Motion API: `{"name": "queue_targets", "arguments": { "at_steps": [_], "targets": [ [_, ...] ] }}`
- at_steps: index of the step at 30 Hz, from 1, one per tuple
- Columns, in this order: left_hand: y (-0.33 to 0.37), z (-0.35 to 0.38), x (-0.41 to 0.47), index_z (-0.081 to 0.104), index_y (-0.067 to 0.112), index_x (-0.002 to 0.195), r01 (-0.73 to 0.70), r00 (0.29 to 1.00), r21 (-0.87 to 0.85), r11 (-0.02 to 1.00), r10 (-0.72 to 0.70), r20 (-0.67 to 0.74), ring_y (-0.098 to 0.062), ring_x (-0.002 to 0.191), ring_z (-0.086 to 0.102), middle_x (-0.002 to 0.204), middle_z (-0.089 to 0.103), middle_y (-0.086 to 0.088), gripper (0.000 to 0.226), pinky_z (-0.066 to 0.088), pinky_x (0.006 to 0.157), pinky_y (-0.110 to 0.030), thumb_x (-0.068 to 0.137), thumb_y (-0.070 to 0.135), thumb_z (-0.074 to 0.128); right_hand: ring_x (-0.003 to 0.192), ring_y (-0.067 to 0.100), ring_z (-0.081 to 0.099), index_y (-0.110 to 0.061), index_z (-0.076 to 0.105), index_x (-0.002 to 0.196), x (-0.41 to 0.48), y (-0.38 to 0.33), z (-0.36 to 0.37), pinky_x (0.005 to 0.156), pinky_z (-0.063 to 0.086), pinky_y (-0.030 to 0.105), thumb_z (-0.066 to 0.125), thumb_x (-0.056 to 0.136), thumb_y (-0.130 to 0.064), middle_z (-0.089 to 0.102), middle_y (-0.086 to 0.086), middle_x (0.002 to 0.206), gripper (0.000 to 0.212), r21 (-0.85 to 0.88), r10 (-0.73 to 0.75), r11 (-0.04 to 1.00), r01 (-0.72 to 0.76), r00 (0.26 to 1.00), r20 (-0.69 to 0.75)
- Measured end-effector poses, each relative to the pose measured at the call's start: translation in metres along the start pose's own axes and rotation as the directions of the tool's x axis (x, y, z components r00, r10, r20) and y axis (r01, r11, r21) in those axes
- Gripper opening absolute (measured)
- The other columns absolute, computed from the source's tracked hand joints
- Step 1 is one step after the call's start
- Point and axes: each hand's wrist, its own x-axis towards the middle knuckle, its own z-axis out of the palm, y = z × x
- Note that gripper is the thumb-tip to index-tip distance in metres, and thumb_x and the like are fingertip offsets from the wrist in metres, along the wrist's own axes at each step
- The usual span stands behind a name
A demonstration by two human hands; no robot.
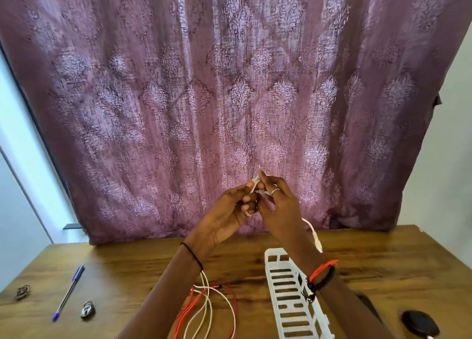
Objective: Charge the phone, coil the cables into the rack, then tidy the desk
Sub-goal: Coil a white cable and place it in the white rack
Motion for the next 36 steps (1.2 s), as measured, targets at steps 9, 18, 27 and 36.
{"name": "queue_targets", "arguments": {
  "at_steps": [9,18,27,36],
  "targets": [
    [0.007,-0.002,-0.008,0.061,0.004,0.094,0.045,0.997,-0.037,0.998,-0.043,0.06,-0.003,0.042,0.032,0.053,0.036,0.007,0.021,0.039,0.048,-0.016,0.087,0.019,0.048,0.088,0.005,0.056,-0.015,0.057,0.125,0.0,-0.006,0.01,0.08,0.051,0.017,0.058,0.08,-0.004,0.052,0.011,0.11,0.047,0.091,0.078,0.994,-0.068,0.99,-0.116],
    [0.012,-0.005,-0.011,0.065,0.001,0.094,0.074,0.994,0.049,0.996,-0.078,0.078,-0.004,0.046,0.035,0.057,0.035,0.005,0.03,0.039,0.051,-0.015,0.096,0.014,0.039,0.074,0.011,0.065,-0.017,0.07,0.11,0.005,-0.011,-0.001,0.073,0.05,0.021,0.064,0.084,-0.007,0.074,0.002,0.088,0.028,0.171,0.332,0.927,-0.335,0.942,0.045],
    [0.031,-0.011,-0.005,0.065,-0.001,0.093,0.116,0.988,0.251,0.961,-0.136,0.066,-0.005,0.049,0.048,0.057,0.05,0.004,0.022,0.048,0.055,-0.016,0.088,0.012,0.048,0.061,0.004,0.066,-0.006,0.068,0.094,0.014,-0.014,-0.009,0.061,0.057,0.021,0.058,0.084,0.006,0.07,-0.008,0.065,0.019,0.532,0.534,0.587,-0.61,0.786,0.312],
    [0.045,-0.023,-0.009,0.071,0.006,0.088,0.113,0.979,0.332,0.937,-0.162,0.122,-0.007,0.056,0.052,0.061,0.049,0.004,0.024,0.049,0.06,-0.016,0.078,0.024,0.059,0.061,0.018,0.066,-0.017,0.055,0.102,0.025,-0.022,-0.022,0.058,0.05,0.028,0.052,0.079,0.016,0.07,0.014,0.071,0.041,0.65,0.531,0.059,-0.758,0.575,0.622]
  ]
}}
